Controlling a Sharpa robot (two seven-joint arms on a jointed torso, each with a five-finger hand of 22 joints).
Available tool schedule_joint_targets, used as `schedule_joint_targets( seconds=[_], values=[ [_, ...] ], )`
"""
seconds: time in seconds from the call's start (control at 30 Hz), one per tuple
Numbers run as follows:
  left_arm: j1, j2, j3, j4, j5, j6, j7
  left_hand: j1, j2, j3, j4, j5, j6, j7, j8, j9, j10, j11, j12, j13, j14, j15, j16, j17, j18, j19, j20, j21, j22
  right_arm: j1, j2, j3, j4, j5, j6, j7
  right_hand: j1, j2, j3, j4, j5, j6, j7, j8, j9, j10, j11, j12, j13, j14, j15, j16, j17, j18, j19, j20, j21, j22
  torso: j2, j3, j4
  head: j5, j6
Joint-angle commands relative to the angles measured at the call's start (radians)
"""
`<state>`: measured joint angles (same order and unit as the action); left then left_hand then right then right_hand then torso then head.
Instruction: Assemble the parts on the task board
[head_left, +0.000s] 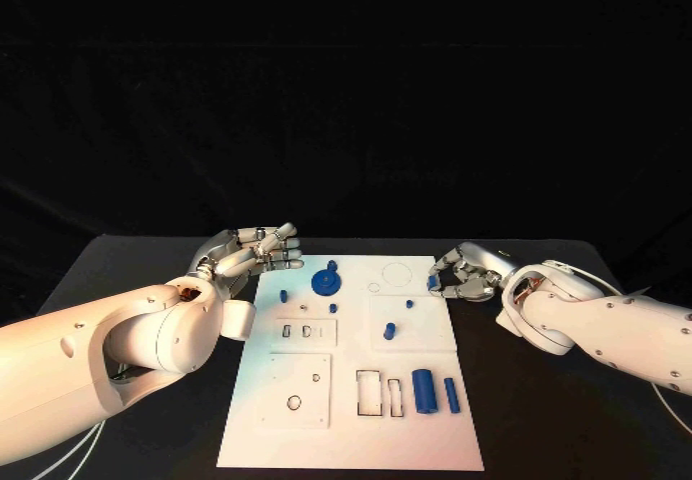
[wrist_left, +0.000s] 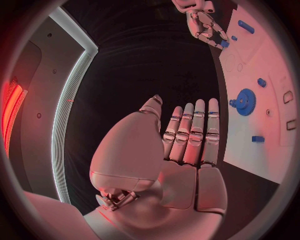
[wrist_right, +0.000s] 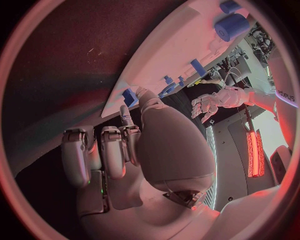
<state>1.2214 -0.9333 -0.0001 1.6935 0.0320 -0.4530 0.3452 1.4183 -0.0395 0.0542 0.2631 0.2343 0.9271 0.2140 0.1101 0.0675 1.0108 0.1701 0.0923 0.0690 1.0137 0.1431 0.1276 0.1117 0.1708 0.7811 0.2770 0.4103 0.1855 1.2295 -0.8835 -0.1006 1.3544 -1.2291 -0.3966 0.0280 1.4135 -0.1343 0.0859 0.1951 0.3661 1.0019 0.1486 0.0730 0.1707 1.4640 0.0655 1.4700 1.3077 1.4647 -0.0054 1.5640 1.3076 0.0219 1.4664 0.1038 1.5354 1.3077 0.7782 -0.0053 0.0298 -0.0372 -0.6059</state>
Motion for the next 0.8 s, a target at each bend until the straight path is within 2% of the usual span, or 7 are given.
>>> schedule_joint_targets(
  seconds=[0.03,0.23,0.37,0.8],
  values=[
    [0.000,0.002,0.001,0.002,0.000,0.021,0.001,0.009,0.002,-0.004,-0.004,-0.004,0.006,0.002,-0.005,-0.001,0.001,0.005,-0.006,-0.001,-0.005,0.001,-0.006,0.002,0.009,-0.008,0.002,0.006,0.001,-0.001,0.005,0.000,-0.004,-0.003,0.001,-0.007,0.003,0.012,0.007,0.000,0.002,0.010,0.002,0.006,0.001,0.025,0.002,0.007,0.161,0.106,0.003,0.007,0.263,-0.012,0.077,0.004,0.005,0.233,0.000,0.0000,0.0003,0.000,0.000],
    [0.000,0.002,0.001,0.002,0.000,0.022,0.000,0.009,0.002,-0.004,-0.004,-0.004,0.006,0.002,-0.005,-0.001,0.001,0.005,-0.006,-0.001,-0.005,0.001,-0.006,0.002,0.009,-0.008,0.002,0.006,0.001,-0.001,0.010,0.000,-0.009,-0.006,0.004,-0.010,0.011,0.024,0.018,-0.004,-0.011,0.023,-0.001,0.008,0.002,0.028,-0.001,0.011,0.165,0.106,0.002,0.007,0.263,-0.012,0.079,0.002,0.008,0.236,0.000,-0.0001,0.0000,0.002,0.000],
    [0.000,0.002,0.001,0.001,0.000,0.023,0.000,0.009,0.002,-0.004,-0.004,-0.004,0.006,0.002,-0.005,-0.001,0.001,0.005,-0.006,-0.001,-0.005,0.001,-0.006,0.002,0.009,-0.008,0.002,0.006,0.001,-0.001,0.012,0.000,-0.011,-0.007,0.005,-0.010,0.025,0.044,0.043,-0.011,-0.026,0.045,-0.009,0.015,0.004,0.033,-0.007,0.016,0.171,0.106,-0.004,0.007,0.263,-0.014,0.083,-0.001,0.012,0.240,0.000,-0.0001,-0.0012,0.004,-0.001],
    [0.000,-0.001,0.001,-0.004,0.000,0.023,-0.001,0.009,0.003,-0.004,-0.004,-0.004,0.005,0.002,-0.005,-0.001,0.001,0.006,-0.007,-0.001,-0.006,0.001,-0.006,0.002,0.009,-0.009,0.002,0.007,0.001,-0.001,0.016,0.000,-0.012,-0.016,0.002,-0.017,0.029,0.046,0.053,-0.015,-0.032,0.052,-0.011,0.017,0.005,0.035,-0.010,0.018,0.173,0.106,-0.006,0.007,0.263,-0.014,0.084,-0.003,0.013,0.241,0.001,-0.0003,-0.0002,0.003,-0.001]
  ],
)
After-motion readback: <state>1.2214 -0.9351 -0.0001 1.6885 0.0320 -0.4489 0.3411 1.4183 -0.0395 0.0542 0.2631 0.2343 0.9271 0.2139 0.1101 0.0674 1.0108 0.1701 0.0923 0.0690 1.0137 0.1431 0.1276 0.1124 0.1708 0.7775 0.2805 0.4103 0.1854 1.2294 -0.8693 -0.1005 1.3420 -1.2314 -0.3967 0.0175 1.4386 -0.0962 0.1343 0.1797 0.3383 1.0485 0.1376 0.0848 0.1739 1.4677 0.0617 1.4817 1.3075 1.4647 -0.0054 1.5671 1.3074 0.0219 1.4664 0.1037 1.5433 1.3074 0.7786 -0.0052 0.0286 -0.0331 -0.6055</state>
